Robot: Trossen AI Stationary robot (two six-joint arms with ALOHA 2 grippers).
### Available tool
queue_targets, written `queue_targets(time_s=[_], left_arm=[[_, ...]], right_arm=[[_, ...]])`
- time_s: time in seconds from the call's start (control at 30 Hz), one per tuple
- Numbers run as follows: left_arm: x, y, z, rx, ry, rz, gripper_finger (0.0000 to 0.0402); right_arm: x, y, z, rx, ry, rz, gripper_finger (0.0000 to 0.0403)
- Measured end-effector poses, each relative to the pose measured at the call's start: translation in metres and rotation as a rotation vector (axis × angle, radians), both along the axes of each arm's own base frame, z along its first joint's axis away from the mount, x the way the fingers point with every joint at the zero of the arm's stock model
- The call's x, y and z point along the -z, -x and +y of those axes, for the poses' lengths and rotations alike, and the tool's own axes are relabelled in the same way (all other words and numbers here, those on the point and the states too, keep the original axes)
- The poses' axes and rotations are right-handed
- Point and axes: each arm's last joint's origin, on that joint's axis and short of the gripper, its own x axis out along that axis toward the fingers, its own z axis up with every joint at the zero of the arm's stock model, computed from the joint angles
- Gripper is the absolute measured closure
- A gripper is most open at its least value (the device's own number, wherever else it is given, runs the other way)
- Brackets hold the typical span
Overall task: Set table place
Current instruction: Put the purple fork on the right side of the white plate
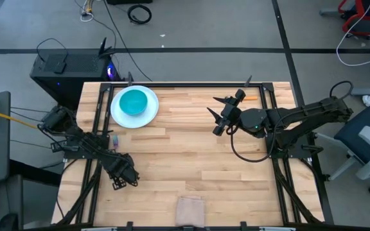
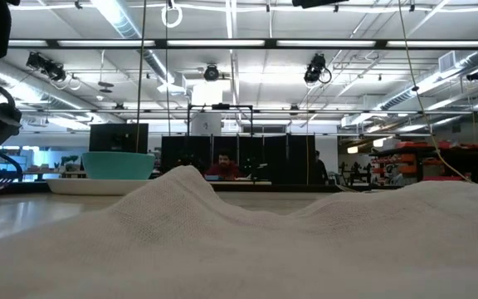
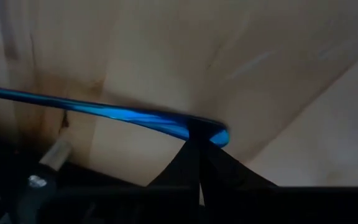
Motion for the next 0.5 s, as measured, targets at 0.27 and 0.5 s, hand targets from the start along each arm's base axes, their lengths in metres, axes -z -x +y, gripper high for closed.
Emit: queue_targets(time_s=[0.27,0.5], left_arm=[[-0.006,-0.016,-0.011,-0.024,0.078,-0.125,0.0391],[-0.006,-0.022,-0.016,-0.077,0.122,-0.177,0.0392]], right_arm=[[0.000,0.000,0.000,0.000,0.000,0.000,0.0188],[0.000,0.000,0.000,0.000,0.000,-0.001,0.0188]])
